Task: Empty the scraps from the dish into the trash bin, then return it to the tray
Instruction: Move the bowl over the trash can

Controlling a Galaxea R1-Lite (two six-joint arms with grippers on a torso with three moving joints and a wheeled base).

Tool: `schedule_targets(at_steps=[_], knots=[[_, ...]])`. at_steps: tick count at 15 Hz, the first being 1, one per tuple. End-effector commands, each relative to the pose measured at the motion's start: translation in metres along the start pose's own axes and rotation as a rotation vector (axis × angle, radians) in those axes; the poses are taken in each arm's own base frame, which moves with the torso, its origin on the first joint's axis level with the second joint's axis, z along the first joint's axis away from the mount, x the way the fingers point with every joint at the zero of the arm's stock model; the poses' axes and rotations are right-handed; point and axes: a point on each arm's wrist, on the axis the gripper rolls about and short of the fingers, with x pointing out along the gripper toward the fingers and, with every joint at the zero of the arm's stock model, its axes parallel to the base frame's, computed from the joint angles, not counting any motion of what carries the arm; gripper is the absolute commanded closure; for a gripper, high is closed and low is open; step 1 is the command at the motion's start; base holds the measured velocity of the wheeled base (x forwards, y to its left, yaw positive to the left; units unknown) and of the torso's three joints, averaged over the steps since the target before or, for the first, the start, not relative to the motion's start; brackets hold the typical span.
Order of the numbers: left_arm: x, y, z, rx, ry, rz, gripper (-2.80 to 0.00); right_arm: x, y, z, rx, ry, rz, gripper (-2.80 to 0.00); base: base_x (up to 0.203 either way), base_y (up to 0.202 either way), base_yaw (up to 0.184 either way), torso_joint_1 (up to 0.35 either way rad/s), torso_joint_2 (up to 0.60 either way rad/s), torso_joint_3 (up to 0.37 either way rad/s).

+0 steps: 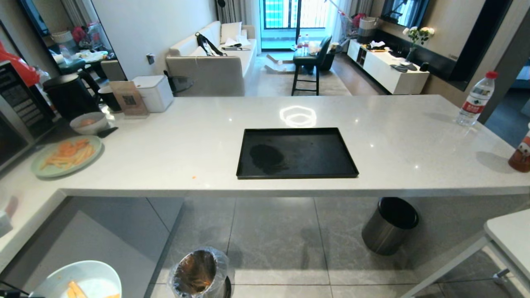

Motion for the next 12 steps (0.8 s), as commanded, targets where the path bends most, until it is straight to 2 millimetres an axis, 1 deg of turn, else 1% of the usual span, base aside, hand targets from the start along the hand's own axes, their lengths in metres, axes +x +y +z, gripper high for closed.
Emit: schedule_targets(at_steps=[1, 5, 12], knots=[[0.0009, 0.0002, -0.0001, -0.002, 0.009, -0.003, 0.00, 0.0001, 0.0000, 0.0000, 0.000, 0.001, 0.000, 0.00, 0.000, 0.000, 0.000, -0.140, 0.34, 0.220], [0.0012, 0.0004, 0.0001, -0.004, 0.011, -0.003, 0.00, 0.0001, 0.0000, 0.0000, 0.000, 0.001, 0.000, 0.00, 0.000, 0.000, 0.000, -0.143, 0.38, 0.240], [0.0015, 0.0019, 0.0006, -0.015, 0.013, 0.004, 0.00, 0.0001, 0.0000, 0.0000, 0.000, 0.001, 0.000, 0.00, 0.000, 0.000, 0.000, -0.178, 0.53, 0.348]])
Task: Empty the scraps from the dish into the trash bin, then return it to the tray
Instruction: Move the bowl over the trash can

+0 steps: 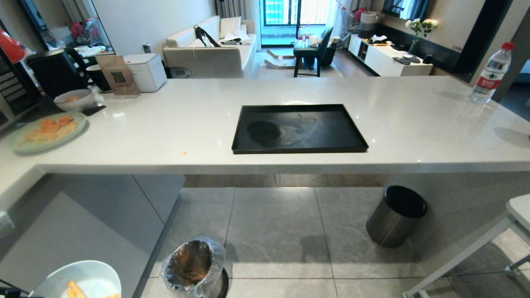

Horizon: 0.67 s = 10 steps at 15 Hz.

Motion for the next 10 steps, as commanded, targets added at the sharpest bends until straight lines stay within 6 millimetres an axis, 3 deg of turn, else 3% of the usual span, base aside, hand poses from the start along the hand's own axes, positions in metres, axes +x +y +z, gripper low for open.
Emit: schedule_targets(at_steps=[1, 10], knots=[[0.0004, 0.0005, -0.0001, -0.005, 0.006, 0.000, 0.00, 0.0001, 0.0000, 0.0000, 0.000, 0.001, 0.000, 0.00, 0.000, 0.000, 0.000, -0.154, 0.50, 0.387], [0.0005, 0.0009, -0.0005, -0.007, 0.007, 0.002, 0.00, 0.0001, 0.0000, 0.0000, 0.000, 0.001, 0.000, 0.00, 0.000, 0.000, 0.000, -0.105, 0.50, 0.378]])
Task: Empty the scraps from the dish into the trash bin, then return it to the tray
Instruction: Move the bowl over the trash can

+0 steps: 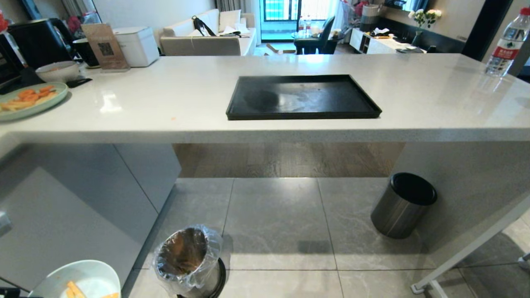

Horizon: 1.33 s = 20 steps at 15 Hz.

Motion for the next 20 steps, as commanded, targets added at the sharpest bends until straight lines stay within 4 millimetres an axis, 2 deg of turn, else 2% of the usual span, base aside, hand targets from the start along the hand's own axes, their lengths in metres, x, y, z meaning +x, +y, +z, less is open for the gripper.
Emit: schedule_targets(at_steps=[1, 8, 20], knots=[[0.0002, 0.0000, -0.0002, -0.001, 0.005, -0.002, 0.00, 0.0001, 0.0000, 0.0000, 0.000, 0.001, 0.000, 0.00, 0.000, 0.000, 0.000, -0.040, 0.46, 0.400], [0.0002, 0.0001, -0.0004, -0.003, 0.006, -0.002, 0.00, 0.0001, 0.0000, 0.0000, 0.000, 0.001, 0.000, 0.00, 0.000, 0.000, 0.000, -0.010, 0.43, 0.423], [0.0010, 0.0000, -0.0017, -0.005, 0.011, -0.003, 0.00, 0.0000, 0.0000, -0.0001, 0.000, 0.000, 0.000, 0.00, 0.000, 0.000, 0.000, 0.005, 0.03, 0.040]])
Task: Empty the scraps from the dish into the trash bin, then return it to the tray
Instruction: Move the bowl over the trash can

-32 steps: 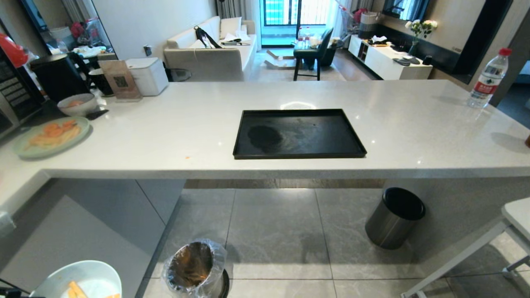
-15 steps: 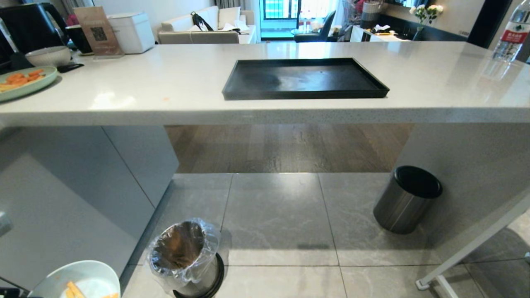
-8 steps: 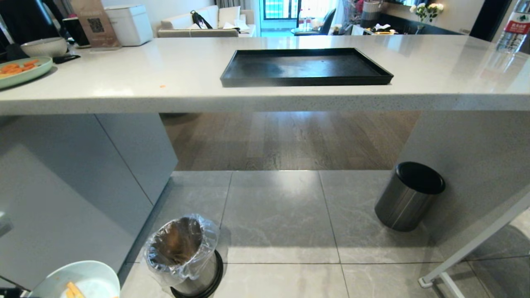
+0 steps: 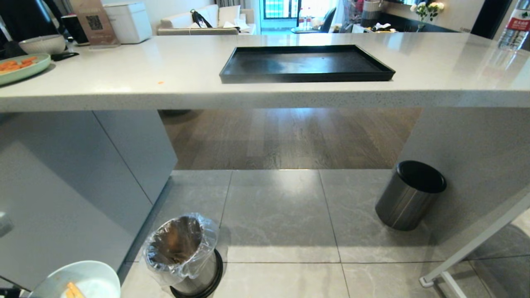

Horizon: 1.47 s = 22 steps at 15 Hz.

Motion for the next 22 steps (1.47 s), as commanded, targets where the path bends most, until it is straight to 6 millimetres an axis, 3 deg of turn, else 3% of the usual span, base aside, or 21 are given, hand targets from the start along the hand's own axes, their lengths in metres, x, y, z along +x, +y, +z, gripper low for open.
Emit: schedule_targets(at_steps=[1, 22], knots=[[0.0012, -0.0002, -0.0019, -0.002, 0.012, -0.004, 0.00, 0.0000, 0.0000, 0.0001, 0.001, -0.001, 0.000, 0.00, 0.000, 0.000, 0.000, 0.007, 0.03, 0.041], [0.0058, 0.0009, -0.0023, -0.002, 0.035, -0.012, 0.00, 0.0000, 0.0000, -0.0001, 0.000, 0.000, 0.000, 0.00, 0.000, 0.000, 0.000, 0.000, 0.00, 0.000]])
